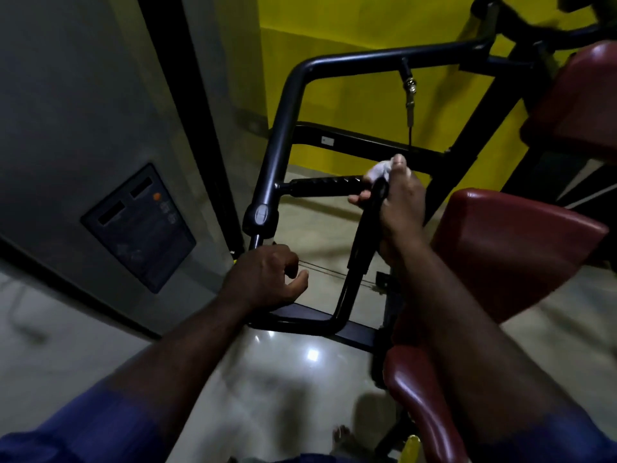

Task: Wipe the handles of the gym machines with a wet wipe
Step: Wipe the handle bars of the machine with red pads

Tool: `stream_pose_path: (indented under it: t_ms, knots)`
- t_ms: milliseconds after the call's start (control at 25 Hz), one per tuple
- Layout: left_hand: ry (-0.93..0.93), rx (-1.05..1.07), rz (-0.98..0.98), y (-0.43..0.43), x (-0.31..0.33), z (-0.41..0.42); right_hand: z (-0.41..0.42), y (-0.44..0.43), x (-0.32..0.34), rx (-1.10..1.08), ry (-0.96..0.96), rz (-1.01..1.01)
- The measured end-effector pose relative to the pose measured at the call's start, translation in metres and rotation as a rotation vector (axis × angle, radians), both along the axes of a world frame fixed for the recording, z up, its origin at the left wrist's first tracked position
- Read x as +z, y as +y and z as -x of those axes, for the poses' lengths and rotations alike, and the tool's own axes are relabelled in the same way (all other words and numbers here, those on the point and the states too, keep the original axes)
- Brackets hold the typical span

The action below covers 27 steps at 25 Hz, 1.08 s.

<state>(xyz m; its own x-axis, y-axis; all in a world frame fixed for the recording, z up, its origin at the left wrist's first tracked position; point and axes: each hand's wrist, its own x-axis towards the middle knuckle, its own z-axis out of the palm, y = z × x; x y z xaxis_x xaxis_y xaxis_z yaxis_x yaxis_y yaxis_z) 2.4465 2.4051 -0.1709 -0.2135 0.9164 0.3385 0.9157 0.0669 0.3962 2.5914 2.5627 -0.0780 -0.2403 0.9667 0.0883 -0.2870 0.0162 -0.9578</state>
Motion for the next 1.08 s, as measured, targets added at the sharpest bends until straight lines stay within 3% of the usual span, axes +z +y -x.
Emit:
stream_pose_path:
  t_ms: [80, 120, 240, 400, 520, 680, 800, 960, 1080]
  knots:
    - [0.015, 0.017, 0.0, 0.0, 0.0, 0.0, -0.004, -0.003, -0.001, -0.007, 0.253, 0.229]
    - [0.027, 0.034, 0.013, 0.001, 0.001, -0.001, -0.008, -0.009, -0.002, 0.0, 0.291, 0.312]
    - [0.092, 0.055, 0.075, 0.002, -0.002, 0.0, -0.028, -0.065, -0.026, 0.062, 0.117, 0.471]
    - [0.104, 0.036, 0.112, 0.002, 0.005, -0.003, -0.039, -0.084, -0.029, 0.2, 0.076, 0.527]
    - [0.097, 0.019, 0.116, 0.001, 0.013, -0.007, -0.023, -0.035, -0.007, 0.158, 0.154, 0.45]
    - [0.111, 0.027, 0.109, 0.003, 0.013, -0.009, -0.035, -0.086, -0.036, 0.219, -0.08, 0.34]
    - [0.103, 0.027, 0.088, 0.002, 0.011, -0.009, -0.043, -0.113, -0.054, 0.281, -0.132, 0.289]
    - [0.078, 0.039, 0.073, 0.003, 0.009, -0.006, -0.03, -0.065, -0.033, 0.185, -0.129, 0.17]
    - [0.019, 0.041, 0.071, -0.002, 0.007, -0.007, -0.021, -0.033, -0.018, 0.009, -0.269, -0.078]
